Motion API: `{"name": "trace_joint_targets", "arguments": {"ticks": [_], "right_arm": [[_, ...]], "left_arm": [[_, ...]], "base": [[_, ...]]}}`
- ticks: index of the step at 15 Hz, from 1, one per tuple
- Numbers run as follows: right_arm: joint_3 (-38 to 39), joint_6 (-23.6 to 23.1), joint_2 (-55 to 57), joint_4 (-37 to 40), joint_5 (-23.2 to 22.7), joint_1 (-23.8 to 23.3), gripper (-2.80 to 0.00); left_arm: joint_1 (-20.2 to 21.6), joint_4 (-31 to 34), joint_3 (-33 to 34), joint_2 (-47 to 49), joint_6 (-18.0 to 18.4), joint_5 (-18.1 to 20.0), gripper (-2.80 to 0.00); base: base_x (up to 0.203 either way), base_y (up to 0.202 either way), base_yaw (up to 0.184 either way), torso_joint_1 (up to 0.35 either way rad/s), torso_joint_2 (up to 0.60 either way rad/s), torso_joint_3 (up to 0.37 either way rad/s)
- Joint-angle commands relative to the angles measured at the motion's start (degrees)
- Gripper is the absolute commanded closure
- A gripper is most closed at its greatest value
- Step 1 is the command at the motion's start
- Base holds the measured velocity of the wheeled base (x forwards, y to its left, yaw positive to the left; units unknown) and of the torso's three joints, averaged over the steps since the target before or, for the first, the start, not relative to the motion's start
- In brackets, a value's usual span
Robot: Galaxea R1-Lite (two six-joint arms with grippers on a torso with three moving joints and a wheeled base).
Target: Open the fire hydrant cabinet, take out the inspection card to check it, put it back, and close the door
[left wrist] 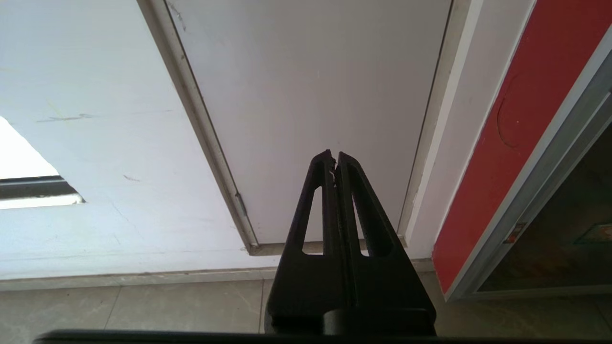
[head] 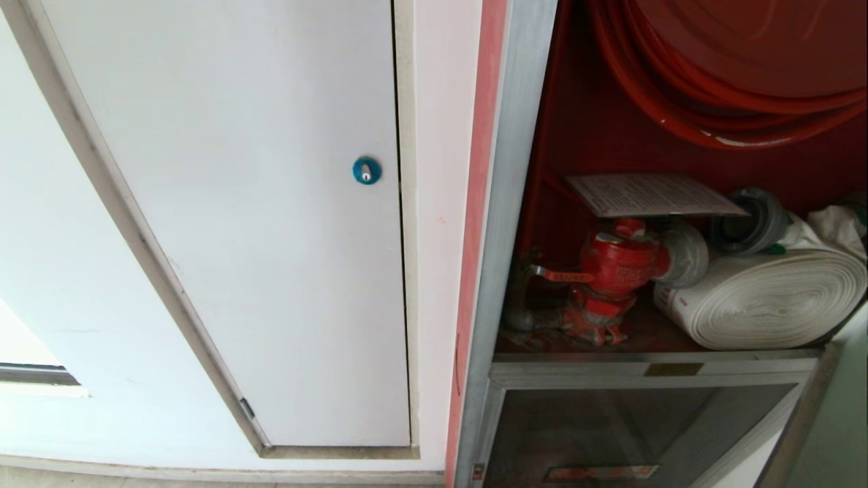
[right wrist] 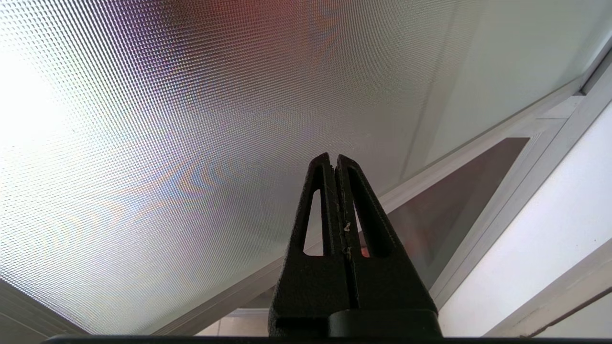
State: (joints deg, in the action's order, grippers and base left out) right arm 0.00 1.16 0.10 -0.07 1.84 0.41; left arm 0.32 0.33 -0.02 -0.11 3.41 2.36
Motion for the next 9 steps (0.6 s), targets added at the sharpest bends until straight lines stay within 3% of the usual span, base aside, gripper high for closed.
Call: {"name": "trace_joint_targets", "arguments": {"ticks": [1,9], "right_arm": [[0.00,0.07,0.08,-0.01,0.00,0.02,0.00],[0.00,0.07,0.08,-0.01,0.00,0.02,0.00]], "left_arm": [[0.03,0.02,0.02,0.11,0.01,0.01,0.00],[0.03,0.02,0.02,0.11,-0.07,0.01,0.00]], "base": [[0.000,0.000,0.000,0.000,0.00,0.000],[0.000,0.000,0.000,0.000,0.00,0.000]]}}
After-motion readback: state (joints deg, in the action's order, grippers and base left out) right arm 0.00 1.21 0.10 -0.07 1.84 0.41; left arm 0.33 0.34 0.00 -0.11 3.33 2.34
